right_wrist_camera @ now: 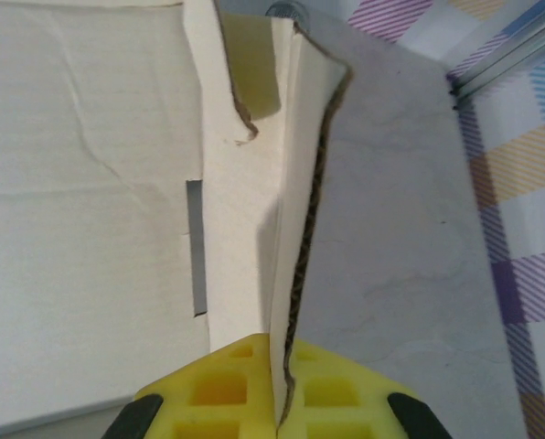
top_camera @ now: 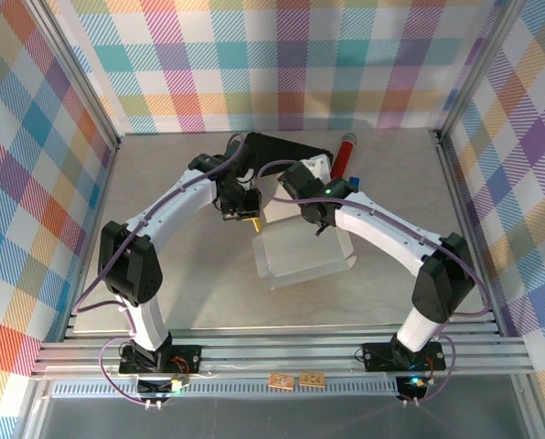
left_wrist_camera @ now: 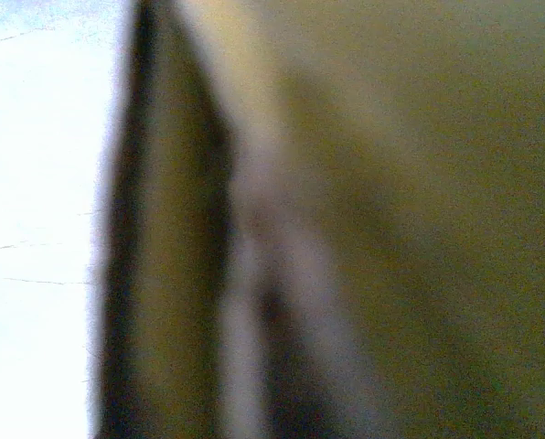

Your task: Fold the paper box

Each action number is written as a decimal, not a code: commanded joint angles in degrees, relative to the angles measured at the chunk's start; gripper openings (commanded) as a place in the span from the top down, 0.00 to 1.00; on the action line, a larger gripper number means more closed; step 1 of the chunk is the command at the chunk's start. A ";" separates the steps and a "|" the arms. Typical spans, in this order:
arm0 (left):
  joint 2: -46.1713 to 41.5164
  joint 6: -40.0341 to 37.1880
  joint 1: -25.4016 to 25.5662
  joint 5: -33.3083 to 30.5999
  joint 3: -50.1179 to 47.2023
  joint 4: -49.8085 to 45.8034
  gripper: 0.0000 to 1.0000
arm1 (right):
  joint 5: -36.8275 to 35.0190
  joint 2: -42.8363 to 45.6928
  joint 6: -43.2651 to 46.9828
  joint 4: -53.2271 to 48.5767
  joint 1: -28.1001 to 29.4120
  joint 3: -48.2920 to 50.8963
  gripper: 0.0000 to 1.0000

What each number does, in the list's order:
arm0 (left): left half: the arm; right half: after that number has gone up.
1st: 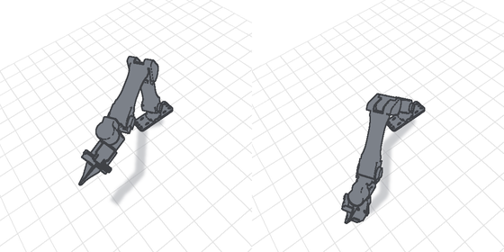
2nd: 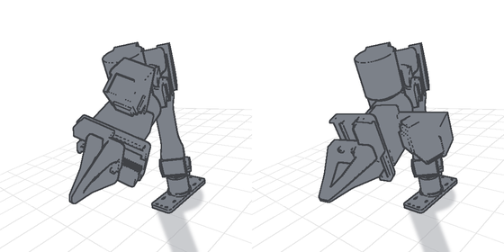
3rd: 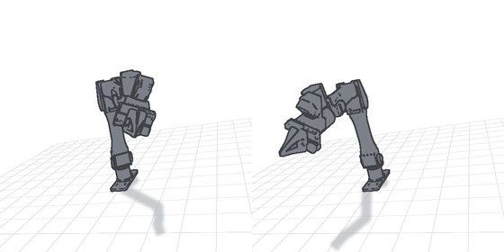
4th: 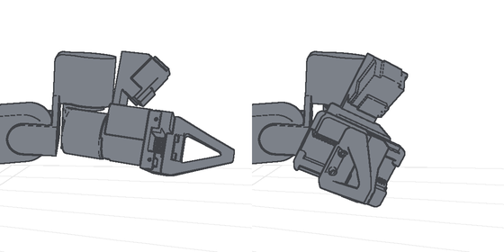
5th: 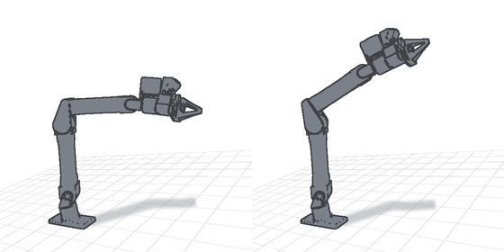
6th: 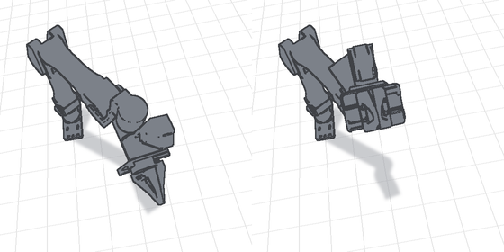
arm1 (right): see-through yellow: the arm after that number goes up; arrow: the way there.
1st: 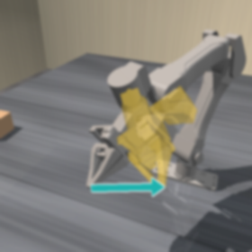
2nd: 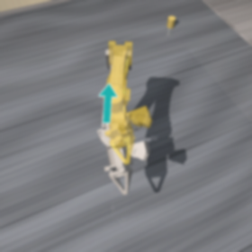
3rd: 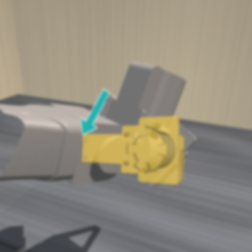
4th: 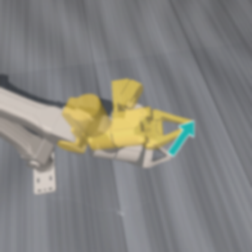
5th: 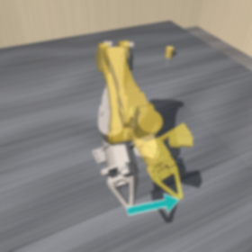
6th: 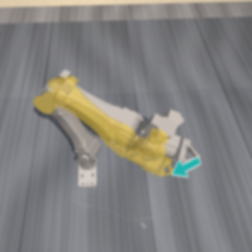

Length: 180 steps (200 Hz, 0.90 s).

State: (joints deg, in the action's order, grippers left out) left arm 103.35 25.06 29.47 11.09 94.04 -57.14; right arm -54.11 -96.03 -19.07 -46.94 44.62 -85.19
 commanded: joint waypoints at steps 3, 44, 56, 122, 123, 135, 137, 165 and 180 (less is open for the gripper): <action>-0.07 1.40 -0.55 -0.73 1.90 -1.88 1.00 | -7.07 -0.58 -2.18 -4.12 0.82 -3.12 1.00; 0.09 1.11 -0.64 -0.37 1.91 -2.01 1.00 | -7.15 -3.57 -1.48 -7.50 2.35 -6.79 1.00; 0.17 1.02 -0.65 -0.13 2.18 -2.00 1.00 | -7.15 -4.28 -1.33 -8.24 2.95 -7.26 1.00; 0.00 -2.27 -2.44 6.13 1.63 -0.42 1.00 | 34.97 4.48 12.57 -3.49 -4.24 -10.91 0.47; 0.00 -2.41 -2.47 6.40 1.61 -0.33 1.00 | 36.36 4.68 12.83 -3.50 -4.44 -10.94 0.46; -0.08 -3.54 -2.58 7.90 1.60 0.31 1.00 | 51.80 6.65 14.53 -4.05 -9.30 -11.85 0.36; -0.08 -3.73 -2.58 8.07 1.59 0.35 1.00 | 54.32 7.11 14.60 -4.11 -10.17 -12.04 0.34; 0.09 -5.70 -3.18 10.24 1.70 0.63 1.00 | 83.11 11.89 12.87 -0.63 -22.98 -12.17 0.27; 0.13 -6.37 -3.45 11.06 1.76 0.76 1.00 | 93.87 14.38 8.73 4.91 -30.82 -10.50 0.26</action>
State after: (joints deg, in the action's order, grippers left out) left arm 103.53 21.50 27.05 18.15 94.72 -56.82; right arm 9.37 -86.02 -7.40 -49.06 22.33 -96.09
